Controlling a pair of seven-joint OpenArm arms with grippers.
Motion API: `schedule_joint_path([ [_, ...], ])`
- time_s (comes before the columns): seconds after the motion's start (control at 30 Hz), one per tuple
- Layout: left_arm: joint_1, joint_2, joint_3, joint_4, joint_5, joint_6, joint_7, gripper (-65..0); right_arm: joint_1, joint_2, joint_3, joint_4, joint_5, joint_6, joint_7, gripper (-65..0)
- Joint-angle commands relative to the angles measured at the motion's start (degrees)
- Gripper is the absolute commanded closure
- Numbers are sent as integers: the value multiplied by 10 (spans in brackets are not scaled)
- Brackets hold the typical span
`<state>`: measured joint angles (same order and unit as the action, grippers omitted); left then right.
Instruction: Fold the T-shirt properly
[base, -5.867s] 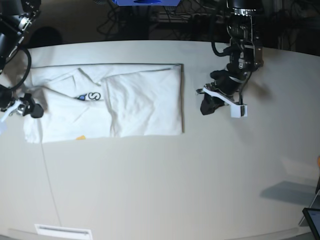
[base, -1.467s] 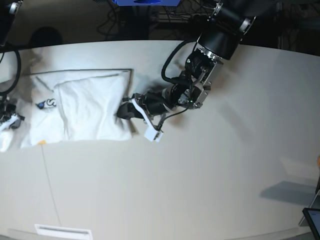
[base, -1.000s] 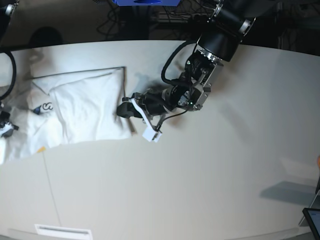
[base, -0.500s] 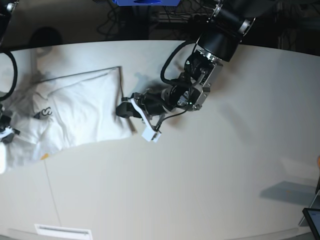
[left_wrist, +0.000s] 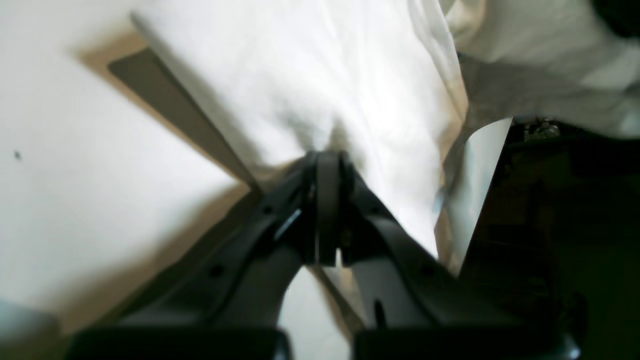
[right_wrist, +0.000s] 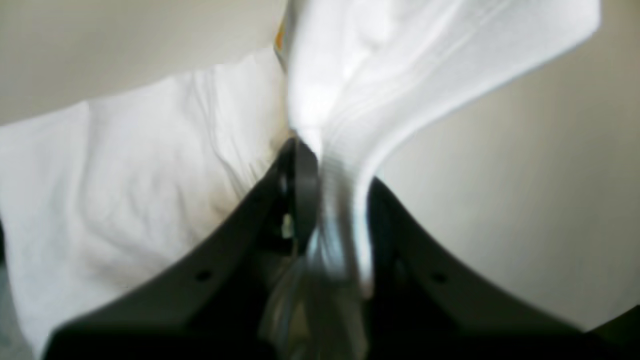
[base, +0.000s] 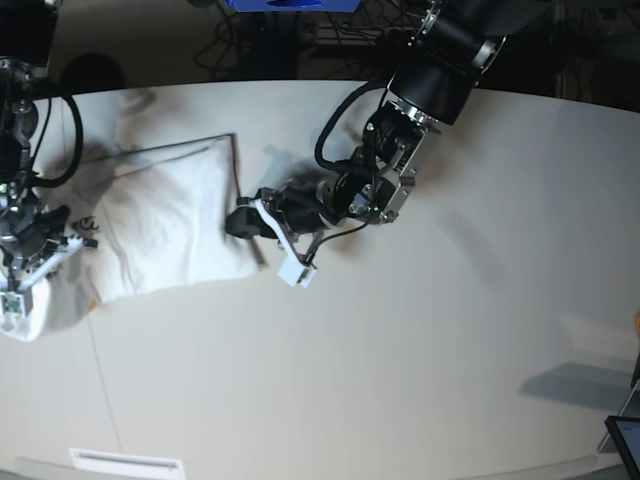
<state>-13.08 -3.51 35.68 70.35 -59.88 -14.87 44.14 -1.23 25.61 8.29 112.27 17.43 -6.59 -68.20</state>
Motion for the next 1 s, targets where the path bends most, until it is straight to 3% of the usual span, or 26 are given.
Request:
schedule_joint_path([
  [0.0, -15, 4, 0, 9, -9, -6, -8, 0, 11, 8, -6, 12, -26, -1, 28, 0],
  [0.2, -15, 3, 0, 8, -9, -6, -8, 0, 11, -30, -66, 17, -164, 1, 35, 0],
  [0.53, -29, 3, 0, -4, -9, -6, -8, 0, -4, -75, -164, 28, -307, 2, 46, 0],
  [0.77, -38, 2, -1, -15, -9, -6, -8, 0, -51, -146, -242, 29, -471, 3, 102, 0],
  [0.97, -40, -8, -7, -11, -9, -6, -8, 0, -68, -207, -289, 26, -583, 3, 110, -10],
])
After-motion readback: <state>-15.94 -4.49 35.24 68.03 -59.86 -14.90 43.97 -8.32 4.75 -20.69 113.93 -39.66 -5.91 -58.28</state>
